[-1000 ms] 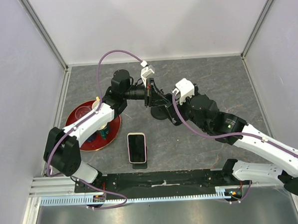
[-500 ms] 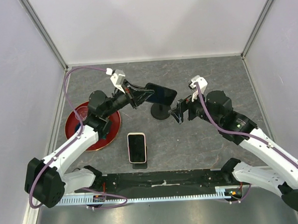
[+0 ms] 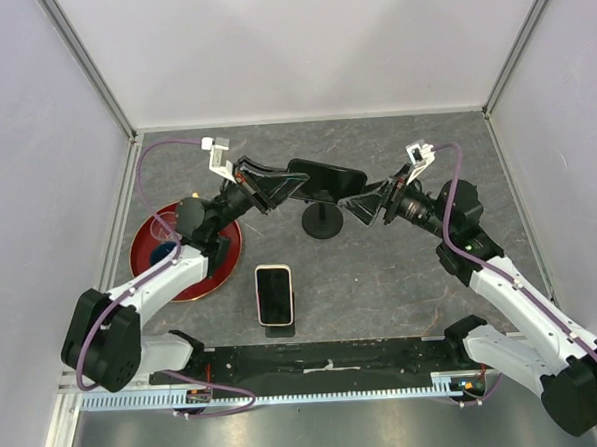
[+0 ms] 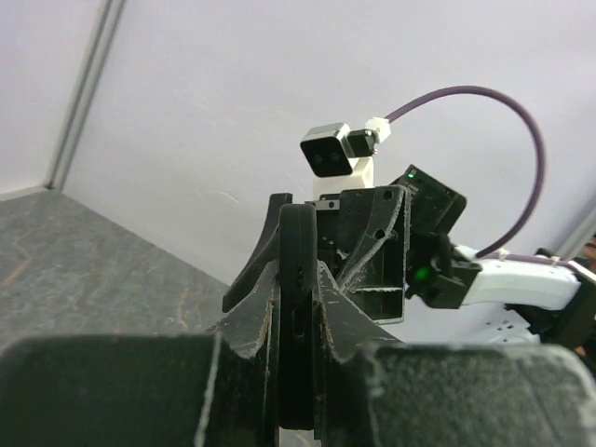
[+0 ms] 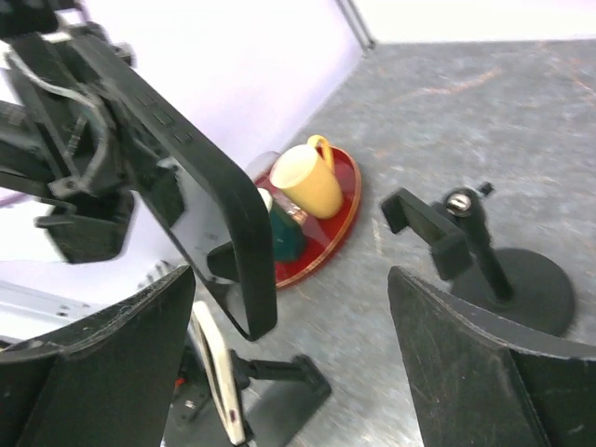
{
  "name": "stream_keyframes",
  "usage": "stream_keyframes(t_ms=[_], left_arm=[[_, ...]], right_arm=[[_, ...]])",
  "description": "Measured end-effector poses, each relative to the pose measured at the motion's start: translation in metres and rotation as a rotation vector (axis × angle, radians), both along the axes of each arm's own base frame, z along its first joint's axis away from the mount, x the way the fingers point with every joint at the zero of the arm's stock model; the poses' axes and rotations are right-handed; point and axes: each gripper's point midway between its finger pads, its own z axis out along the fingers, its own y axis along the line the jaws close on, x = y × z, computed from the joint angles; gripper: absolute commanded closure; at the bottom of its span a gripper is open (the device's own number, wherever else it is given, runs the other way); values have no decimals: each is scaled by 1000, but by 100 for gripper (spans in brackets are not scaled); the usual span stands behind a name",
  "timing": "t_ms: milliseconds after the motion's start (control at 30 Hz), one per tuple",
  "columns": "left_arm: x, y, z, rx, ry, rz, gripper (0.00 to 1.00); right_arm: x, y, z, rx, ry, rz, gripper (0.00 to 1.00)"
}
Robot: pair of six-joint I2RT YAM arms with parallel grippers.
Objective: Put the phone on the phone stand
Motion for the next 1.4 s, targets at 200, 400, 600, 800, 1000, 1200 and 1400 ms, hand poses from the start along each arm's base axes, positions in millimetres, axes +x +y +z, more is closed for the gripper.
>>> stream_keyframes(t_ms=[200, 400, 600, 800, 1000, 1200, 1400], left_arm=[[0, -8, -10, -23, 57, -76, 98], [-1, -11, -9, -52, 86, -122, 98], [-4, -12, -6, -70, 99, -162, 98], [-8, -12, -3, -71, 102, -186, 56], [0, -7, -8, 73, 13, -36, 35], [0, 27, 11, 189, -171, 204, 31], [-3, 28, -6, 335, -276, 194, 36]], right_arm=[[-12, 11, 32, 139, -77, 106, 21], [-14, 12, 49, 204, -101, 134, 51], [-16, 12, 54, 234, -98, 142, 84], [-21, 13, 55, 226, -115, 170, 100], [-25, 15, 41, 99, -95, 182, 100], [-22, 7, 32, -74, -95, 151, 100], [-18, 3, 6, -231, -34, 173, 100]])
